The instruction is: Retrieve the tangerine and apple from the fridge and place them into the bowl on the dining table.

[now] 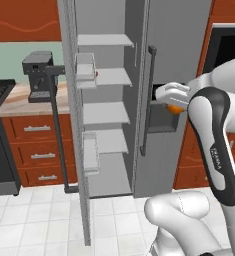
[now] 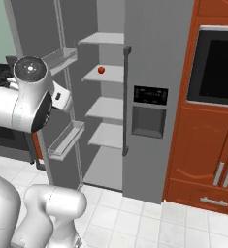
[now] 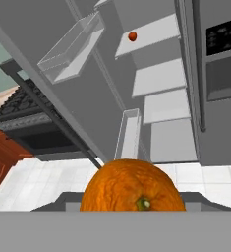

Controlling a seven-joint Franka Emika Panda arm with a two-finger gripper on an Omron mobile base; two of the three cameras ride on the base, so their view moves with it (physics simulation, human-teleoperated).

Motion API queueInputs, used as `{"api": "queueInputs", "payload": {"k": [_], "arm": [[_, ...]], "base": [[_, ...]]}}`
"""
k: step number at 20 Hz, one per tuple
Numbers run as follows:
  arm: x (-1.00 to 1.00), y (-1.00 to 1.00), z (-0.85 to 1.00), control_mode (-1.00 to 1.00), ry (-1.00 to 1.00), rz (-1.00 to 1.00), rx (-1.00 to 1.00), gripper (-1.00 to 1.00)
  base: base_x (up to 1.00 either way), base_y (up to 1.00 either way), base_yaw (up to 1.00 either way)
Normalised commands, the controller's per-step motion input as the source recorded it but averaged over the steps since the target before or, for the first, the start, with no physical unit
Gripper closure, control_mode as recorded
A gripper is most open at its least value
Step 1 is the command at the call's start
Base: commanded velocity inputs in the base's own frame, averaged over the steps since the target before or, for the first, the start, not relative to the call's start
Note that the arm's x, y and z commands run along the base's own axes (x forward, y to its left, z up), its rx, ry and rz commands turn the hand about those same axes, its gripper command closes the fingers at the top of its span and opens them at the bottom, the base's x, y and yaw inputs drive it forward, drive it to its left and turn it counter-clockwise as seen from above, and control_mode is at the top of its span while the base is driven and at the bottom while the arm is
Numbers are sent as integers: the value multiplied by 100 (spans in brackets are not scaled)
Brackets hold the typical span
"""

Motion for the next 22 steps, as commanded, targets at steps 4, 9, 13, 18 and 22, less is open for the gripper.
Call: {"api": "queueInputs", "payload": {"k": [4, 9, 13, 18, 22], "arm": [[0, 0, 0, 100, 0, 0, 0, 100], [0, 0, 0, 100, 0, 0, 0, 100], [0, 0, 0, 100, 0, 0, 0, 100], [0, 0, 0, 100, 0, 0, 0, 100], [0, 0, 0, 100, 0, 0, 0, 100]], "base": [[-74, -39, 12], [-61, -27, 12], [-67, -12, 4], [-70, -3, -15], [-68, -25, -4]]}}
